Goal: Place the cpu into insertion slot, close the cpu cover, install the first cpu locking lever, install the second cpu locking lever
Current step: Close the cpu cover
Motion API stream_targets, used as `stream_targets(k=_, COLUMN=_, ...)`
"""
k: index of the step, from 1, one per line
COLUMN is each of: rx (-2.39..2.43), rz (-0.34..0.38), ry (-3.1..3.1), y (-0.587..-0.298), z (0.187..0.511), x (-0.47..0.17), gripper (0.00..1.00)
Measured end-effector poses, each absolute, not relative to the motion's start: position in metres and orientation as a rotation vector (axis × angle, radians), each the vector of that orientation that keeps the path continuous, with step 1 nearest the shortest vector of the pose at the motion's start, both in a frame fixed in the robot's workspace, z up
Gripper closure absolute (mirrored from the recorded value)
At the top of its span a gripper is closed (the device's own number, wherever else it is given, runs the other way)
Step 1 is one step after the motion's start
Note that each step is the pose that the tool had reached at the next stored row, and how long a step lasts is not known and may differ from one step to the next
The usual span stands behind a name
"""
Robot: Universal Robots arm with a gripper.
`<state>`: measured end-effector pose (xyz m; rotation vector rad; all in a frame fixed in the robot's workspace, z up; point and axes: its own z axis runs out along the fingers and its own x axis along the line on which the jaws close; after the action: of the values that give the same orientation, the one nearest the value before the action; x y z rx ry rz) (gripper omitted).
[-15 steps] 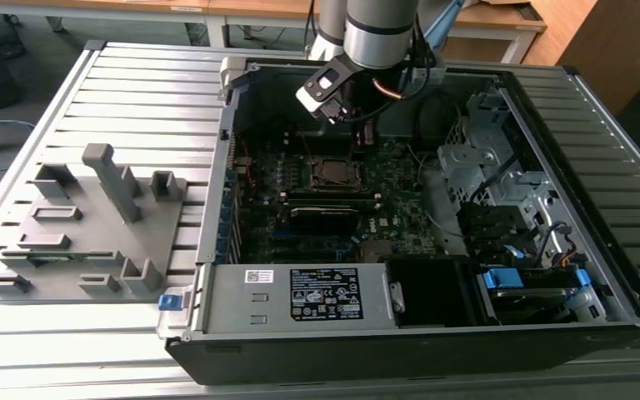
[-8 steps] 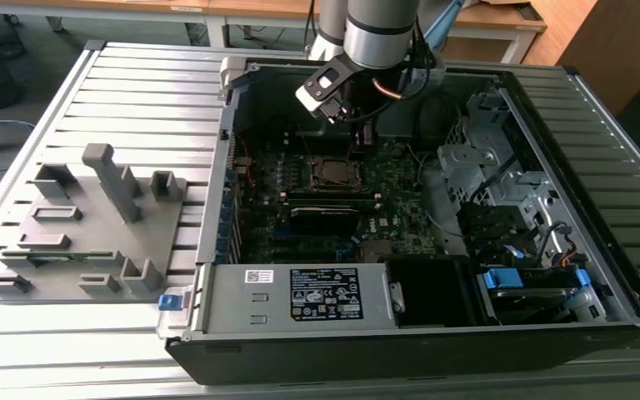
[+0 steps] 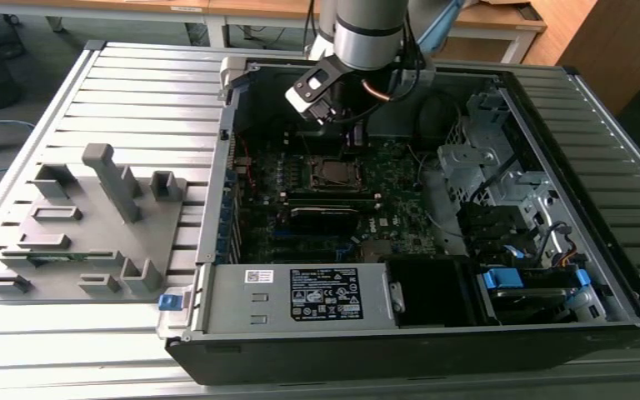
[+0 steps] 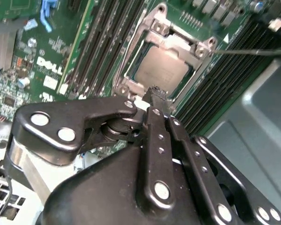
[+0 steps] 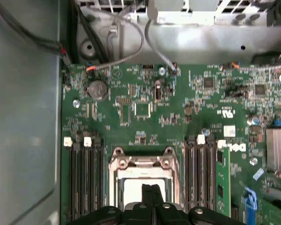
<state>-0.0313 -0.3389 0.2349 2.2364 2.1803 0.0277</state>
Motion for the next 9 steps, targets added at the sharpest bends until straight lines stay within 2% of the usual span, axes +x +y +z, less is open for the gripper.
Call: stream_targets(k=9, rx=2.236, rz=0.028, ry=2.18, y=-0.339, z=0.2292, x=-0.0369, gripper=0.89)
